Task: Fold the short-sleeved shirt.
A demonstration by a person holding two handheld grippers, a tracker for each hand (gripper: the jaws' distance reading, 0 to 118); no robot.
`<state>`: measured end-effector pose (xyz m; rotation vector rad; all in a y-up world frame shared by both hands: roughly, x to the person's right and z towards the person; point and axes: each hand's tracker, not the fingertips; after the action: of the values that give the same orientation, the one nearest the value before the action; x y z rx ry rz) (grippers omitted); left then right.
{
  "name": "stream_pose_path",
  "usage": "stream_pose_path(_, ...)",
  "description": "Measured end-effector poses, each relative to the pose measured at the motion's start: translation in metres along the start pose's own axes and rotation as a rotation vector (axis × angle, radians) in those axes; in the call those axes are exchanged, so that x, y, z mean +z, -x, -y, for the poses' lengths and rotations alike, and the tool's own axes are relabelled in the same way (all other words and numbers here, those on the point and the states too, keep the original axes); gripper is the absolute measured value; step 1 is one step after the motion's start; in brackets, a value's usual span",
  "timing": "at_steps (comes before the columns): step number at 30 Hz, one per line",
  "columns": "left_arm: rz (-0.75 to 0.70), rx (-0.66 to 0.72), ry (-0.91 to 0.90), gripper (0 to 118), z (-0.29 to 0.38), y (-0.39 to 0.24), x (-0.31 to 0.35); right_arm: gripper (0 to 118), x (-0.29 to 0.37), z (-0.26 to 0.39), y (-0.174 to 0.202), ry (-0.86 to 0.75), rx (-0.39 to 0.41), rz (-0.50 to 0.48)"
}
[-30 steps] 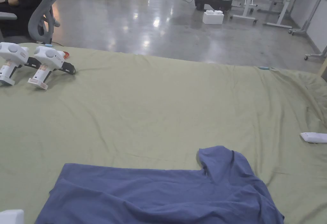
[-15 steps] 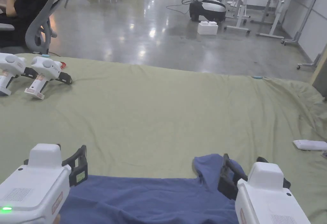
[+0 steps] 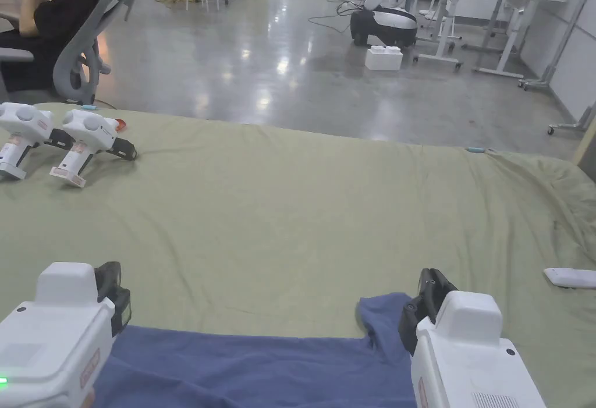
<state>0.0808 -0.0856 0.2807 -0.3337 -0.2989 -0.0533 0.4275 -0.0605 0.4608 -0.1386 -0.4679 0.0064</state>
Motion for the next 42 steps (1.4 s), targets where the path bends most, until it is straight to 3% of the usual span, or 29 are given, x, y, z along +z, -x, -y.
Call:
stream_pose_path(5,0.022,0.12,0.252,0,0.015,0.051,-0.065,4,-0.008,0.009,-0.006,0.054,0.006,0.001)
stream_pose_path(10,0.097,0.177,0.482,0,0.017,0.061,-0.109,4,-0.017,0.023,-0.013,0.133,0.006,0.002)
stream_pose_path(12,0.113,0.171,0.533,6,0.021,0.06,-0.124,4,-0.019,0.03,-0.015,0.158,0.01,0.004)
stream_pose_path(13,0.113,0.16,0.55,14,0.024,0.058,-0.131,4,-0.02,0.034,-0.016,0.172,0.013,0.007)
stream_pose_path(16,0.118,0.158,0.624,59,0.027,0.047,-0.145,4,-0.023,0.043,-0.021,0.215,0.014,0.009)
stream_pose_path(17,0.12,0.154,0.653,69,0.03,0.044,-0.15,4,-0.023,0.046,-0.021,0.223,0.014,0.012)
stream_pose_path(18,0.116,0.142,0.683,69,0.032,0.041,-0.152,4,-0.023,0.049,-0.024,0.233,0.017,0.014)
stream_pose_path(22,0.066,0.0,0.719,63,0.044,0.021,-0.154,4,-0.027,0.06,-0.035,0.284,0.018,0.034)
stream_pose_path(29,0.114,-0.089,0.624,3,0.044,-0.005,-0.136,7,-0.049,0.067,-0.067,0.368,0.006,0.084)
stream_pose_path(31,0.096,-0.083,0.613,2,0.048,0.001,-0.136,17,-0.067,0.067,-0.083,0.41,-0.011,0.095)
stream_pose_path(33,0.1,-0.033,0.597,1,0.047,0.007,-0.132,52,-0.089,0.067,-0.101,0.477,-0.025,0.092)
stream_pose_path(35,0.103,-0.026,0.589,1,0.043,0.014,-0.13,77,-0.116,0.07,-0.117,0.554,-0.028,0.075)
stream_pose_path(39,0.111,-0.024,0.517,0,0.032,0.019,-0.119,78,-0.165,0.081,-0.136,0.701,-0.01,-0.016)
stream_pose_path(42,0.101,-0.006,0.48,0,0.028,0.021,-0.112,78,-0.181,0.096,-0.14,0.794,-0.09,-0.017)
